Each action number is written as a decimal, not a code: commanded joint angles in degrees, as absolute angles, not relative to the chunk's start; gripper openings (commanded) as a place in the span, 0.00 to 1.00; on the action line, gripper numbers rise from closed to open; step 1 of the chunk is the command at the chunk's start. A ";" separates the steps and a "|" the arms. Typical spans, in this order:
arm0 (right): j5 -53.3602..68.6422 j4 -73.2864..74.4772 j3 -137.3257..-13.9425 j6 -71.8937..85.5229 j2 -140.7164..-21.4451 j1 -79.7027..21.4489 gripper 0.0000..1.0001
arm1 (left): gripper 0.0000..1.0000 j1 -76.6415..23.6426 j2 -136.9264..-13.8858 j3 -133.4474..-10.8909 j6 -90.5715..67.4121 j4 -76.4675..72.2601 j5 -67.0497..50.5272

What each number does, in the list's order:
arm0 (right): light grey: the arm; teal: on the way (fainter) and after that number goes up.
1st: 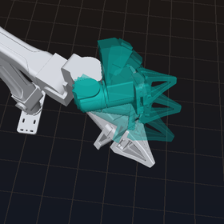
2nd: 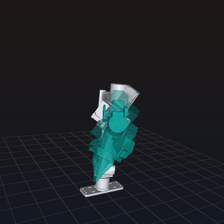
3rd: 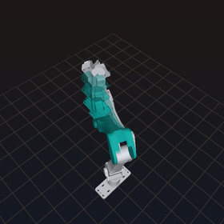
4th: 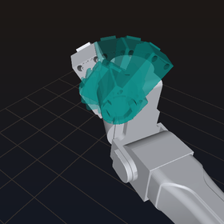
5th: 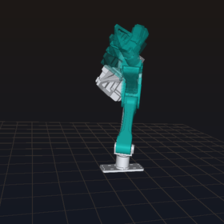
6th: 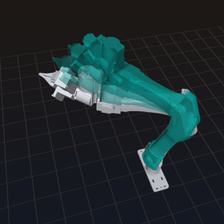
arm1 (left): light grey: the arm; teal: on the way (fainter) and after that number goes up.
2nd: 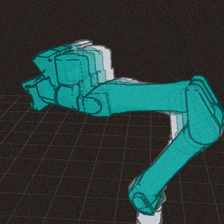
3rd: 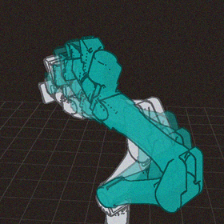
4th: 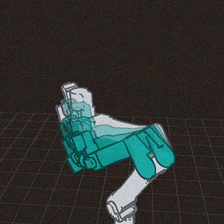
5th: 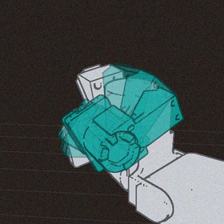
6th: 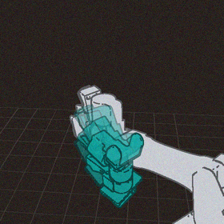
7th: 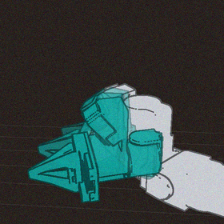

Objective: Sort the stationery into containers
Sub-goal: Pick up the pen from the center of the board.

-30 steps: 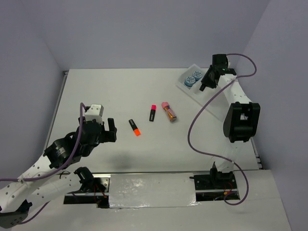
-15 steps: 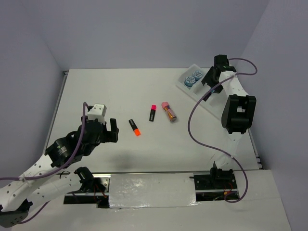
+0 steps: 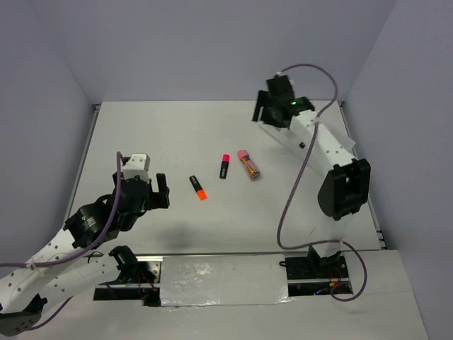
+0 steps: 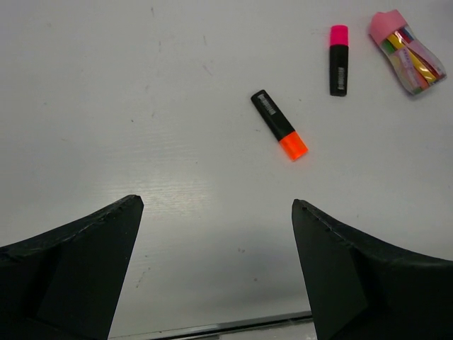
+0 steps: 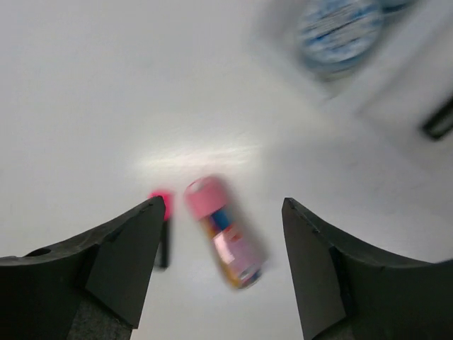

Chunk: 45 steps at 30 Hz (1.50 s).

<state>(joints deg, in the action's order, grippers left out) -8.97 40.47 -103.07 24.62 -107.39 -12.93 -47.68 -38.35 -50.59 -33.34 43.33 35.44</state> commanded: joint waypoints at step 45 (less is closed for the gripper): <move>-3.45 34.30 -104.07 29.63 -129.12 -40.34 0.17 | 0.99 -47.64 -34.28 -51.33 -34.80 42.80 38.14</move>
<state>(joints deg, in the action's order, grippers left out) -12.01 39.83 -105.49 32.12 -130.85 -38.48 -47.66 -34.87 -50.59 -35.99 44.93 38.44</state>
